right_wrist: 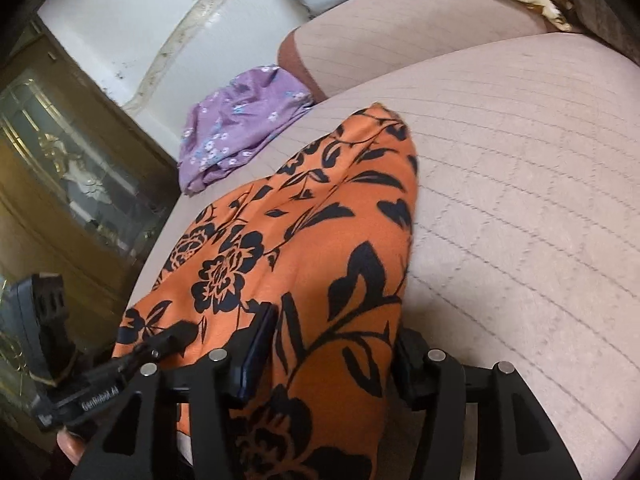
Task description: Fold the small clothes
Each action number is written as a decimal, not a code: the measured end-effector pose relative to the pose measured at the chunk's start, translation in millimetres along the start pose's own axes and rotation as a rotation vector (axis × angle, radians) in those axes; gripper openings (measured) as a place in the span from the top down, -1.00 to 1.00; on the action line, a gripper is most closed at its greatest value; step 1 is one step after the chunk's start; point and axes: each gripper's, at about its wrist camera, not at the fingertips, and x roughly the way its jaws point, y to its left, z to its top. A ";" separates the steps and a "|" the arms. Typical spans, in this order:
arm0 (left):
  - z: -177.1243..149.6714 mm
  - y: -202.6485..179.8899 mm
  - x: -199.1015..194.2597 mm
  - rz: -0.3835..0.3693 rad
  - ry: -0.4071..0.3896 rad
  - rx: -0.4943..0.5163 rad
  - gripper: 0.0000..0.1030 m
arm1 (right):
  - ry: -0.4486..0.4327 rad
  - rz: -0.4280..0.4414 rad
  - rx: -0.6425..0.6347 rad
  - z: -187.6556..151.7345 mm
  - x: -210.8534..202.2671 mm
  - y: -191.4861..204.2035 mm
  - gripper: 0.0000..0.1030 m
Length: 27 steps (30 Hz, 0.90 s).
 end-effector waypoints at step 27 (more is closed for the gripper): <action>-2.5 -2.4 9.3 0.179 -0.048 0.177 -0.38 | 0.080 -0.079 -0.187 54.6 39.8 76.7 0.24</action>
